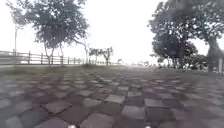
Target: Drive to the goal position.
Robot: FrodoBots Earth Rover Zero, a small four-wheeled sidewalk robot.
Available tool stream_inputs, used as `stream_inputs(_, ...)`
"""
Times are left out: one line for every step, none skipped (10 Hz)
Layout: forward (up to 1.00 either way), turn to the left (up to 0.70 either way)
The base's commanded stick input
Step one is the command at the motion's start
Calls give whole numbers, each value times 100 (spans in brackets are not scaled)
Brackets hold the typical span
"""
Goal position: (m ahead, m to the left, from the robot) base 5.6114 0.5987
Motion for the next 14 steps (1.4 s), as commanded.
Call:
stream_inputs(85,3)
stream_inputs(85,3)
stream_inputs(85,3)
stream_inputs(85,3)
stream_inputs(85,3)
stream_inputs(85,3)
stream_inputs(85,3)
stream_inputs(85,3)
stream_inputs(85,3)
stream_inputs(85,3)
stream_inputs(85,3)
stream_inputs(85,3)
stream_inputs(85,3)
stream_inputs(85,3)
